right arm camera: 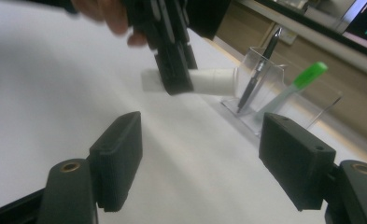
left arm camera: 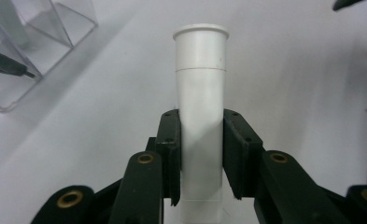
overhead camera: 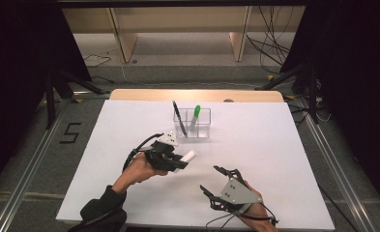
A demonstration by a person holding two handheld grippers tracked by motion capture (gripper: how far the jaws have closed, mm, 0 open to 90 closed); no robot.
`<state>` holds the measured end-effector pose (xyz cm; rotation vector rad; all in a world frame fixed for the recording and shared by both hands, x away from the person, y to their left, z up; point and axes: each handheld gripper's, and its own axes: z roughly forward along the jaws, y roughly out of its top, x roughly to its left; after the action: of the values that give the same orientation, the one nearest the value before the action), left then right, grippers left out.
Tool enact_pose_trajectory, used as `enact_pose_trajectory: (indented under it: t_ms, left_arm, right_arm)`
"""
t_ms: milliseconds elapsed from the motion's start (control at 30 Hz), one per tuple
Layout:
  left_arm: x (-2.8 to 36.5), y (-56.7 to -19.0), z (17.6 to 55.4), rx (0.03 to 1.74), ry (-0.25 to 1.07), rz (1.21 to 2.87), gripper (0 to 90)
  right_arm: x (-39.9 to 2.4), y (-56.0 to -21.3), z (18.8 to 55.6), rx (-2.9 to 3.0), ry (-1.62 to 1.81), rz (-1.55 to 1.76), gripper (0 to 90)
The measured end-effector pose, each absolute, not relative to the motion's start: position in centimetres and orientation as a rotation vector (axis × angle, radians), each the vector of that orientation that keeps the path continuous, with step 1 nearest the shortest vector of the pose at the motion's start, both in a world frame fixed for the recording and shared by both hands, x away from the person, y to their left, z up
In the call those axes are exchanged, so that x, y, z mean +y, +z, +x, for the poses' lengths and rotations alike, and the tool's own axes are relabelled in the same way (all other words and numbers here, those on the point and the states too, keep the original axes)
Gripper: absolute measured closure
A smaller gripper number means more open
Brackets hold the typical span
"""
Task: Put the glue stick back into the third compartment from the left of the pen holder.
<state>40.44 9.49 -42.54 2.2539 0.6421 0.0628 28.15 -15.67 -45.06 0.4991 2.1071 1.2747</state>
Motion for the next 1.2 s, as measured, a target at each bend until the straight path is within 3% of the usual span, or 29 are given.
enact_pose_trajectory:
  t_ms: [333, 1200]
  left_arm:
    - [8.9, -42.1, 41.5, 0.721, 0.150, 2.124, 70.1]
    - [5.8, -40.9, 44.7, 0.852, 0.237, 1.922, 70.1]
  right_arm:
    - [-18.4, -44.4, 29.4, 2.079, 1.546, 0.806, 29.6]
    - [-19.9, -45.0, 29.0, 2.061, 1.536, 0.970, 25.5]
